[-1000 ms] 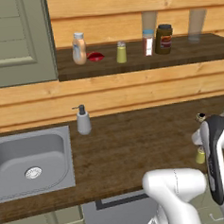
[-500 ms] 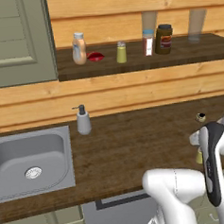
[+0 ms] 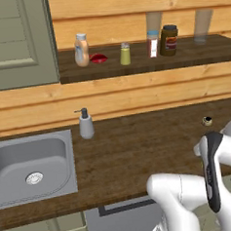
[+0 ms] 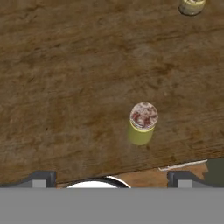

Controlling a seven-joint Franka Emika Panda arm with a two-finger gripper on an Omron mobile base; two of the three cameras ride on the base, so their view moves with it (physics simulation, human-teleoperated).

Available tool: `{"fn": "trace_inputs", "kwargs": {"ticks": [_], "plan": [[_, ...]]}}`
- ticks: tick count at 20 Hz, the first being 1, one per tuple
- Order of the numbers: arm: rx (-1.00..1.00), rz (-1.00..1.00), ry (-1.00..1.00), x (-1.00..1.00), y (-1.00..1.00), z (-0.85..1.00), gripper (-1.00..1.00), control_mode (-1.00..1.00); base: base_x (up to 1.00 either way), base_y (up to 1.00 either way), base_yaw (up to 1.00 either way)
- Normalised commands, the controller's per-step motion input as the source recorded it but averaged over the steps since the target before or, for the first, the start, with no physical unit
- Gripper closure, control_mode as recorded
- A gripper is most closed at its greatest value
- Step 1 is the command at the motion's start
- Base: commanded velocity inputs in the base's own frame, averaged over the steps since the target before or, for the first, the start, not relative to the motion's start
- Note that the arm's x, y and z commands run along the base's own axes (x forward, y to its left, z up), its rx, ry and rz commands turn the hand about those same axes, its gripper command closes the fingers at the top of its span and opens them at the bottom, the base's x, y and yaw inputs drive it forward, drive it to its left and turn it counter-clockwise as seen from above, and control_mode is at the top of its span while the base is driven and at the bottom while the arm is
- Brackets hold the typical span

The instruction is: Put the shaker and condiment bottle from the counter next to their counterparts in the cabinet.

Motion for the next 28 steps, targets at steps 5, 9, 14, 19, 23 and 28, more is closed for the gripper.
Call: {"fn": "trace_inputs", "kwargs": {"ticks": [5, 9, 14, 19, 23, 28], "plan": [[0.00, 0.00, 0.00, 0.43, -0.44, -0.19, -1.00, -1.00, 0.00, 0.00, 0.00], [0.02, 0.00, 0.00, 0.00, 0.00, 0.00, -1.00, -1.00, 0.00, 0.00, 0.00], [0.00, 0.00, 0.07, 0.02, -0.06, -0.66, -1.00, -1.00, 0.00, 0.00, 0.00], [0.00, 0.00, 0.03, 0.03, -0.01, -0.32, -1.00, -1.00, 0.00, 0.00, 0.00], [0.00, 0.00, 0.00, 0.39, -0.02, 0.00, -1.00, -1.00, 0.00, 0.00, 0.00], [0.00, 0.00, 0.00, 0.44, -0.13, -0.05, -1.00, -1.00, 0.00, 0.00, 0.00]]}}
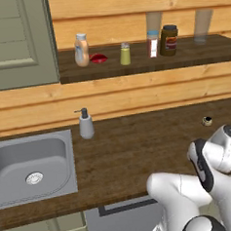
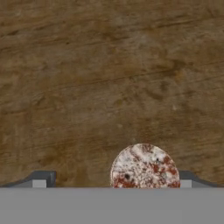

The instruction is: Put the shaker and condiment bottle from the counter next to their counterparts in the cabinet.

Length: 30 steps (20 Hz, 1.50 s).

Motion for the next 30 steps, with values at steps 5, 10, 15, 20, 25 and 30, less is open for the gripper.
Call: {"fn": "trace_inputs", "kwargs": {"ticks": [5, 10, 15, 20, 25, 30], "plan": [[0.01, 0.00, 0.00, 0.02, -0.08, -0.04, -1.00, -1.00, 0.00, 0.00, 0.00], [0.04, 0.00, 0.02, 0.25, -0.33, -0.18, -1.00, -1.00, 0.00, 0.00, 0.00], [0.02, 0.00, 0.00, 0.18, -0.03, -0.14, -1.00, -1.00, 0.00, 0.00, 0.00], [0.01, 0.00, 0.01, 0.11, 0.16, -0.22, 1.00, -1.00, 0.00, 0.00, 0.00], [0.07, 0.00, 0.00, 0.03, 0.06, -0.15, 1.00, -1.00, 0.00, 0.00, 0.00], [0.14, -0.03, 0.00, 0.00, 0.00, 0.09, 1.00, -1.00, 0.00, 0.00, 0.00]]}}
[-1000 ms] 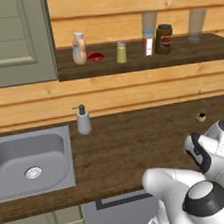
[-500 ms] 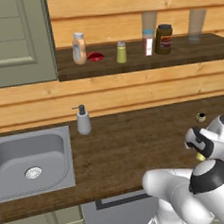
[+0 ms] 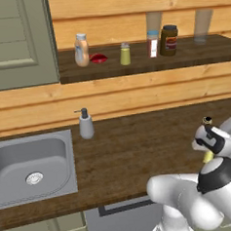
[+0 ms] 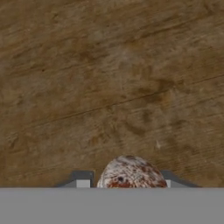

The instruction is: Put the shaker and condiment bottle from the counter next to their counterparts in the cabinet.

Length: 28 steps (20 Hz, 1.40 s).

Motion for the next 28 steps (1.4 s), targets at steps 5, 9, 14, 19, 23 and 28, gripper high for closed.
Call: {"fn": "trace_inputs", "kwargs": {"ticks": [5, 9, 14, 19, 23, 28], "plan": [[0.04, -0.04, -0.05, 0.00, 0.11, 0.73, 1.00, -1.00, 0.00, 0.00, 0.00], [0.00, -0.02, -0.05, -0.07, 0.11, 0.23, 1.00, -1.00, 0.00, 0.00, 0.00], [-0.02, -0.04, -0.24, -0.03, 0.46, 0.15, 1.00, -1.00, 0.00, 0.00, 0.00], [-0.15, -0.14, -0.38, 0.04, 0.93, 0.29, 1.00, -1.00, 0.00, 0.00, 0.00], [0.00, 0.00, -0.03, -0.02, 0.33, 0.00, 1.00, -1.00, 0.00, 0.00, 0.00], [-0.06, 0.00, -0.02, 0.16, 0.42, 0.52, 1.00, -1.00, 0.00, 0.00, 0.00]]}}
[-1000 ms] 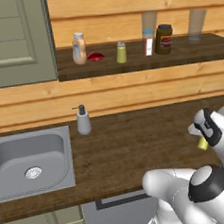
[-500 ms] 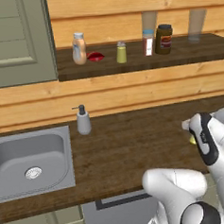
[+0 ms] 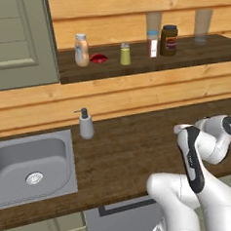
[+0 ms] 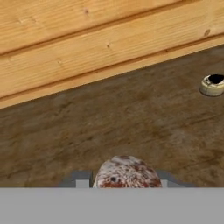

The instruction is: Put the shaker and condiment bottle from the counter next to their counterparts in the cabinet.

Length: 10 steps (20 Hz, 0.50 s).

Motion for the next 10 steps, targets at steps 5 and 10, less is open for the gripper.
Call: {"fn": "trace_inputs", "kwargs": {"ticks": [5, 10], "plan": [[-0.01, 0.00, 0.00, 0.15, 0.32, 0.44, 1.00, -1.00, 0.00, 0.00, 0.00], [0.00, 0.00, 0.01, 0.16, 0.30, 0.90, 1.00, -1.00, 0.00, 0.00, 0.00]]}}
